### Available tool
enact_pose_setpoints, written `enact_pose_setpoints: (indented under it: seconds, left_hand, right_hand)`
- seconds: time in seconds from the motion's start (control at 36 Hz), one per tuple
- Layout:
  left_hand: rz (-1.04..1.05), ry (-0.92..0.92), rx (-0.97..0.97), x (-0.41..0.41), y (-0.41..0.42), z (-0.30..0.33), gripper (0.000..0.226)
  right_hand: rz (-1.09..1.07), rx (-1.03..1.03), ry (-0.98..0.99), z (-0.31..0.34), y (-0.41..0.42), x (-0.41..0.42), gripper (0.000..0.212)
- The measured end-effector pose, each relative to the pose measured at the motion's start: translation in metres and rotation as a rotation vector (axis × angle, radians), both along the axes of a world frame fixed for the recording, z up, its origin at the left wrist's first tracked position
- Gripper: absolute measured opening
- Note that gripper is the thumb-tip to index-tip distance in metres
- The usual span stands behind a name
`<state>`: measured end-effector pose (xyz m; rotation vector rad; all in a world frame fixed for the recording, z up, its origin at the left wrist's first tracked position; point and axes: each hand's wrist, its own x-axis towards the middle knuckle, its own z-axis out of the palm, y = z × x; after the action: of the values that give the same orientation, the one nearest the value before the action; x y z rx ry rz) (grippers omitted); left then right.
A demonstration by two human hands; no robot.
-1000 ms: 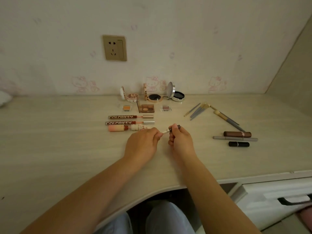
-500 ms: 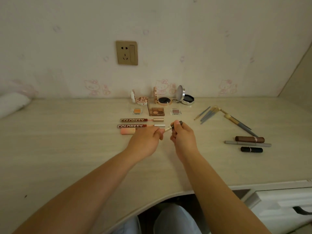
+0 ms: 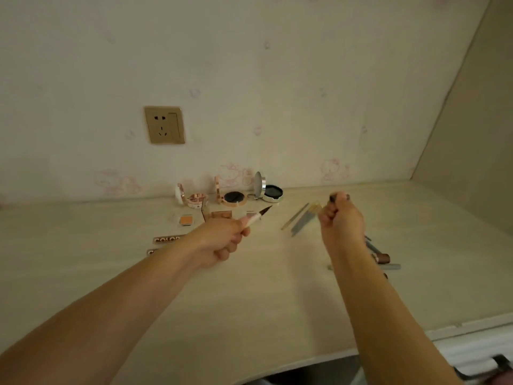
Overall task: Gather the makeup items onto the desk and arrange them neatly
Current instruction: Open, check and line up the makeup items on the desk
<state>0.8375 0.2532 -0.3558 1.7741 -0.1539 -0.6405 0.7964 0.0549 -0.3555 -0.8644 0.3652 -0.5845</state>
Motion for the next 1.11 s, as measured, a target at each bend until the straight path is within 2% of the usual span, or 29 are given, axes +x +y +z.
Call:
enact_pose_setpoints:
  seconds: [0.03,0.08,0.11,0.19,0.25,0.33,0.47,0.75,0.94,1.11]
  left_hand:
    - [0.044,0.048,-0.034,0.008,0.000,0.001,0.034]
    - [0.104,0.027,-0.046,0.023,-0.012,0.006,0.033]
    - [0.115,-0.047,-0.008,0.027,-0.025,0.011,0.033]
    - [0.079,-0.415,0.223,0.044,-0.077,0.017,0.036]
    - [0.066,-0.558,0.337,0.059,-0.106,0.013,0.035]
    - [0.023,-0.575,0.394,0.087,-0.138,0.002,0.033]
    - [-0.069,-0.622,0.498,0.135,-0.179,-0.015,0.027]
    - [-0.075,-0.816,0.579,0.197,-0.233,-0.053,0.024]
    - [-0.018,-0.873,0.653,0.219,-0.252,-0.078,0.026]
    - [-0.011,-0.998,0.831,0.219,-0.256,-0.083,0.027]
  right_hand:
    - [-0.068,-0.028,0.017,0.006,-0.023,0.003,0.033]
    - [-0.136,-0.194,0.084,0.009,-0.054,0.013,0.032]
    - [-0.141,-0.289,0.128,0.007,-0.063,0.022,0.031]
    - [-0.119,-0.549,0.241,0.003,-0.075,0.050,0.029]
    - [-0.113,-0.565,0.254,0.003,-0.087,0.068,0.027]
    - [-0.053,-0.488,0.235,-0.004,-0.110,0.092,0.021]
    - [-0.016,-0.518,0.300,-0.019,-0.154,0.126,0.020]
    - [-0.017,-1.049,0.535,-0.055,-0.215,0.184,0.020]
    - [0.005,-1.267,0.600,-0.078,-0.233,0.199,0.021]
    - [0.019,-1.408,0.676,-0.090,-0.237,0.210,0.025]
